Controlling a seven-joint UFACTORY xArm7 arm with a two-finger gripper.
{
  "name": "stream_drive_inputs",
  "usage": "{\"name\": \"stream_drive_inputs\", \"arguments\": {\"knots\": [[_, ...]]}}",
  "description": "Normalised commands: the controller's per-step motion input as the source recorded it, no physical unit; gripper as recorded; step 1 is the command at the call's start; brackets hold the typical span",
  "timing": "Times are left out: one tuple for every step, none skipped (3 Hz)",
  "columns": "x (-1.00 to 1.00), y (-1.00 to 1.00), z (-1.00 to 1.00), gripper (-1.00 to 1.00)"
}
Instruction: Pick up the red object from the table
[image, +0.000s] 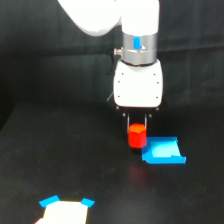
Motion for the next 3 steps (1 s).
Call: {"name": "stream_drive_inputs", "arguments": {"knots": [[-0.47,-1.00,1.00,-1.00],[-0.21,-1.00,1.00,-0.98],[-0.74,-0.87,1.00,-0.29]]}}
